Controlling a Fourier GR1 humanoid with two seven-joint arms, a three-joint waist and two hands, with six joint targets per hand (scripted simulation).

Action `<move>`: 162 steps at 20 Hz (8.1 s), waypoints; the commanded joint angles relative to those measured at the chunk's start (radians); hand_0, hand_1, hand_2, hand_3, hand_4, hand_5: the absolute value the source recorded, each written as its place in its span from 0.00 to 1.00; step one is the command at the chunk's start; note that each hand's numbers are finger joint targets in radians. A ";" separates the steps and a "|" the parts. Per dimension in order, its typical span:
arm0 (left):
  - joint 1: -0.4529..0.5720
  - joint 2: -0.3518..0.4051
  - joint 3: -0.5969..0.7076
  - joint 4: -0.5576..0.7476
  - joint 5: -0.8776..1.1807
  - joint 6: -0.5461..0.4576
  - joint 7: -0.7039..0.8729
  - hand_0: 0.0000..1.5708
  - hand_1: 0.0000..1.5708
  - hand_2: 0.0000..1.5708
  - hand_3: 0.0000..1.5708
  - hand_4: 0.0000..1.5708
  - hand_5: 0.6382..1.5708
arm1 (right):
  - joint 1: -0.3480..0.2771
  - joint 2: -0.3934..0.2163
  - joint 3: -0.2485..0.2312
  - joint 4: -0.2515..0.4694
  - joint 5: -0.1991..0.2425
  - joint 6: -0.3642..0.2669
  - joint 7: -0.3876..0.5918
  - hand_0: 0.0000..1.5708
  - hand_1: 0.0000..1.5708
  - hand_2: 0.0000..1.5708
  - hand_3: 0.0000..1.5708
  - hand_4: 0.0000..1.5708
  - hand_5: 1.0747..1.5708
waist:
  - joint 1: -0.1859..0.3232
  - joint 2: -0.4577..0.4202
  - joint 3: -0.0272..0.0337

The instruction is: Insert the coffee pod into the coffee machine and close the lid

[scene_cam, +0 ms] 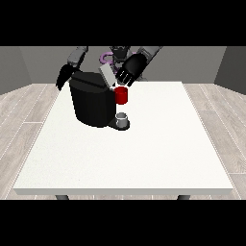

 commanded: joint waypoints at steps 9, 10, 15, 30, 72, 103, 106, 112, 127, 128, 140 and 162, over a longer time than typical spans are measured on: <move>-0.027 -0.045 -0.019 0.024 -0.019 0.011 -0.002 0.79 0.79 0.82 0.78 0.27 1.00 | -0.013 0.022 -0.002 0.042 0.028 -0.049 -0.006 0.00 0.00 0.00 0.00 0.10 1.00 | 0.030 0.038 0.0000; -0.050 -0.017 -0.007 0.030 -0.011 -0.014 -0.006 0.77 0.77 0.80 0.78 0.27 1.00 | -0.053 -0.015 -0.054 0.048 -0.013 -0.026 -0.017 0.00 0.00 0.00 0.00 0.12 1.00 | 0.025 0.061 0.0002; -0.076 -0.002 -0.008 0.023 -0.024 0.000 -0.017 0.76 0.76 0.80 0.76 0.27 1.00 | -0.069 -0.026 -0.068 0.063 -0.028 -0.011 -0.037 0.00 0.00 0.00 0.00 0.00 1.00 | 0.028 0.077 0.0004; -0.070 -0.018 0.000 0.043 -0.033 0.048 -0.044 0.76 0.76 0.77 0.75 0.23 1.00 | -0.019 -0.025 -0.054 0.062 -0.018 -0.007 -0.048 0.00 0.00 0.00 0.00 0.00 1.00 | 0.008 0.061 0.0004; -0.096 0.099 -0.050 0.057 -0.207 0.258 -0.227 0.00 0.00 0.40 0.32 0.00 1.00 | -0.105 -0.035 -0.040 0.022 0.027 -0.043 0.030 0.00 0.00 0.00 0.00 0.06 1.00 | -0.014 0.165 0.0002; 0.496 -0.365 0.295 0.053 0.306 0.176 -0.321 0.00 0.00 0.00 0.00 0.17 1.00 | 0.318 -0.025 -0.112 0.164 -0.023 -0.040 -0.059 0.00 0.00 0.00 0.00 0.00 1.00 | 0.322 -0.413 -0.0024; 0.601 -0.378 0.279 0.050 0.308 0.156 -0.331 0.00 0.00 0.00 0.00 0.27 1.00 | 0.339 -0.020 -0.109 0.127 -0.060 0.005 -0.064 0.00 0.00 0.00 0.00 0.00 1.00 | 0.337 -0.477 -0.0009; 0.686 -0.424 0.241 0.034 0.310 0.126 -0.292 0.00 0.00 0.00 0.00 0.25 1.00 | 0.242 0.007 -0.061 0.052 -0.084 0.053 -0.012 0.00 0.00 0.00 0.00 0.00 1.00 | 0.417 -0.576 -0.0006; 0.814 -0.445 0.119 -0.278 0.478 0.120 -0.162 0.00 0.00 0.00 0.00 0.23 1.00 | 0.040 -0.103 -0.113 0.030 -0.123 0.132 0.101 0.00 0.00 0.00 0.00 0.00 1.00 | 0.475 -0.463 0.0001; 0.818 -0.445 0.069 -0.272 0.513 0.174 -0.174 0.00 0.00 0.00 0.00 0.24 1.00 | 0.047 -0.096 -0.121 0.065 -0.137 0.144 0.055 0.00 0.00 0.00 0.00 0.07 1.00 | 0.467 -0.437 0.0001; 0.911 -0.445 0.008 -0.570 0.554 0.136 -0.058 0.00 0.00 0.00 0.00 0.24 1.00 | -0.093 -0.114 -0.192 0.216 -0.219 0.144 0.072 0.00 0.00 0.00 0.00 0.04 1.00 | 0.529 -0.325 0.0002; 0.982 -0.397 -0.016 -0.733 0.560 0.237 -0.054 0.00 0.00 0.00 0.00 0.22 1.00 | -0.322 -0.104 -0.104 0.312 -0.169 0.172 0.028 0.00 0.00 0.00 0.00 0.10 1.00 | 0.472 -0.172 -0.0001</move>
